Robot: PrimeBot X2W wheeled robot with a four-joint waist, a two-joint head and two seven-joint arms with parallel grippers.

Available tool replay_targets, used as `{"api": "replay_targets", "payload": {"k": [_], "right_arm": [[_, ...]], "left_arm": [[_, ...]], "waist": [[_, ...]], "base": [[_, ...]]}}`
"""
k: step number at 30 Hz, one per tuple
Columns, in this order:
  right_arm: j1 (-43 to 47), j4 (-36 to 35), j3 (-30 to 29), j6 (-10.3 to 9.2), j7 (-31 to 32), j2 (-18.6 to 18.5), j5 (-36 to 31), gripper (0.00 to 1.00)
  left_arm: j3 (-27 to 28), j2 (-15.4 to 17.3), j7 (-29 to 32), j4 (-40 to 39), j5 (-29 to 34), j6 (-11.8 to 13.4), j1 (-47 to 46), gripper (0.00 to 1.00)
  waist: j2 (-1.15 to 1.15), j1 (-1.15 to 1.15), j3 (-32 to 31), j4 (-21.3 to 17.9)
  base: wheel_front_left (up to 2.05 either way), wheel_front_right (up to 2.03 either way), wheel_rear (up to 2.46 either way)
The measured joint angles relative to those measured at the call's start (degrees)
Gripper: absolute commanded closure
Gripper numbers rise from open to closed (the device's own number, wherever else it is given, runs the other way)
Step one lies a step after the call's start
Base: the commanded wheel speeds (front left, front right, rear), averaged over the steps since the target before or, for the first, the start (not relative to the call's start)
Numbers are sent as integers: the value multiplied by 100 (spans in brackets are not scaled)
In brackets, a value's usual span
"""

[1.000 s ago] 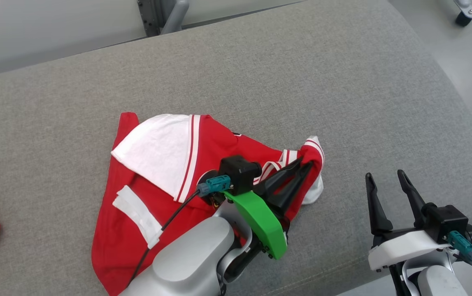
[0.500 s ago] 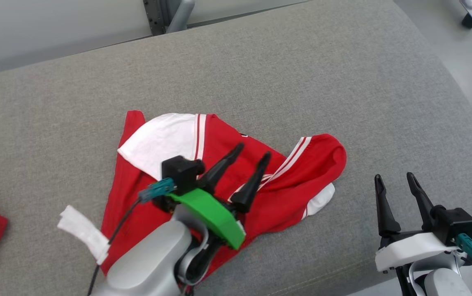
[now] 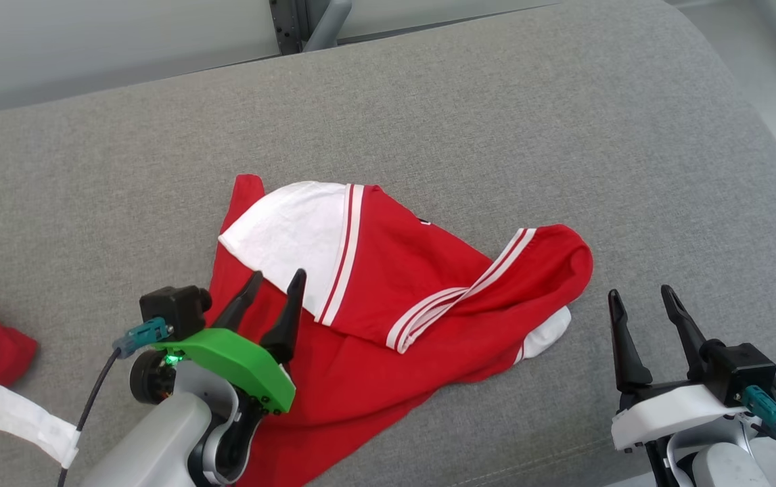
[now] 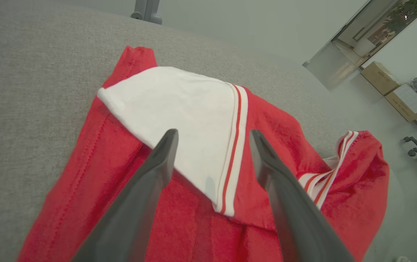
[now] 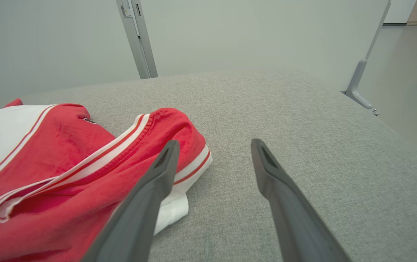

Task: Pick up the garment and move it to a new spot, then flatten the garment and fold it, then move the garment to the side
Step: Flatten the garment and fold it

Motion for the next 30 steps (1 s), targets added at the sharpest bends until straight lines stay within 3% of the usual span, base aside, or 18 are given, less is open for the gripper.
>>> {"api": "replay_targets", "payload": {"k": [8,15,22,25,26,27,30], "right_arm": [[-12,-3,-35,0,0,-1,-59,0],[-98,-32,-3,0,0,-1,-107,0],[-142,-48,2,0,0,-1,-113,0],[-155,-45,29,0,0,-1,-109,0],[-165,-42,42,0,0,0,-99,0],[-177,-37,48,0,0,1,-89,0],[-205,-30,77,0,0,-1,-48,0]], "left_arm": [[124,110,31,698,-48,201,45,0],[47,207,183,1292,164,286,-464,0],[-221,261,481,1571,479,242,-903,0],[-364,199,724,1678,476,4,-1039,0],[-378,162,734,1700,477,-63,-1088,58],[-393,121,742,1737,486,-104,-1146,100],[-320,53,445,1861,522,-149,-1306,100]], "waist": [[0,0,152,-20],[0,0,322,-3],[0,0,426,-8],[0,0,460,-23],[0,0,473,-29],[0,0,485,-36],[0,0,507,-58]], "base": [[0,0,0],[0,0,0],[0,0,0],[0,0,0],[0,0,0],[0,0,0],[0,0,0]]}}
